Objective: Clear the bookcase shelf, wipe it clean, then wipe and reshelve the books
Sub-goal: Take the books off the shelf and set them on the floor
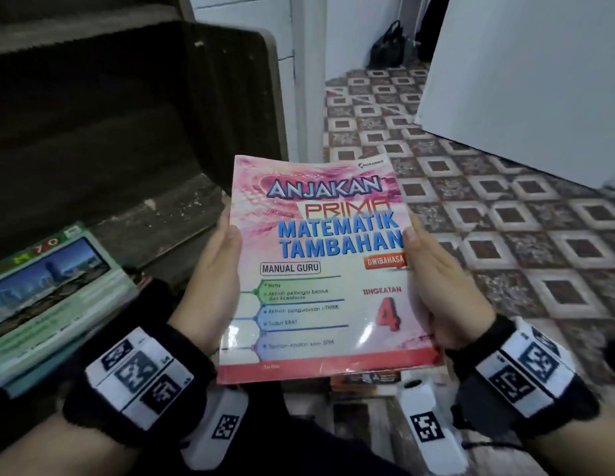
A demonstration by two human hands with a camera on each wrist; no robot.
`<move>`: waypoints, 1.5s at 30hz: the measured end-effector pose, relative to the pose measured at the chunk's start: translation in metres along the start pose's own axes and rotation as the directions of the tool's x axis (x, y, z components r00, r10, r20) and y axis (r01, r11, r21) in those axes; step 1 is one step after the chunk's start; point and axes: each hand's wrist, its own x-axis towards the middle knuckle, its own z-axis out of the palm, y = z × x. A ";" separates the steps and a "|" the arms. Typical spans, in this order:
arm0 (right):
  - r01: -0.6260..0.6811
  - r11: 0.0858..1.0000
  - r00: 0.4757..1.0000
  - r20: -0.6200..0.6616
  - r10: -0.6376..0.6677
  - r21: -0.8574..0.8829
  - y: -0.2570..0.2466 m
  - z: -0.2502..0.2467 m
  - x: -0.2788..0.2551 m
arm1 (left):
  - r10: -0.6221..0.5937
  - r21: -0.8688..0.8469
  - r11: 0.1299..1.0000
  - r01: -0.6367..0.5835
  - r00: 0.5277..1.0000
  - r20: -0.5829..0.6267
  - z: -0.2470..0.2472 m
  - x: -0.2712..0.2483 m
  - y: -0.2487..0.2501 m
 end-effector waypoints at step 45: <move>-0.561 0.763 0.816 -0.373 0.442 -0.322 0.324 -0.082 0.052 | -0.580 0.315 0.762 0.566 0.813 -0.059 0.104 0.089 -0.326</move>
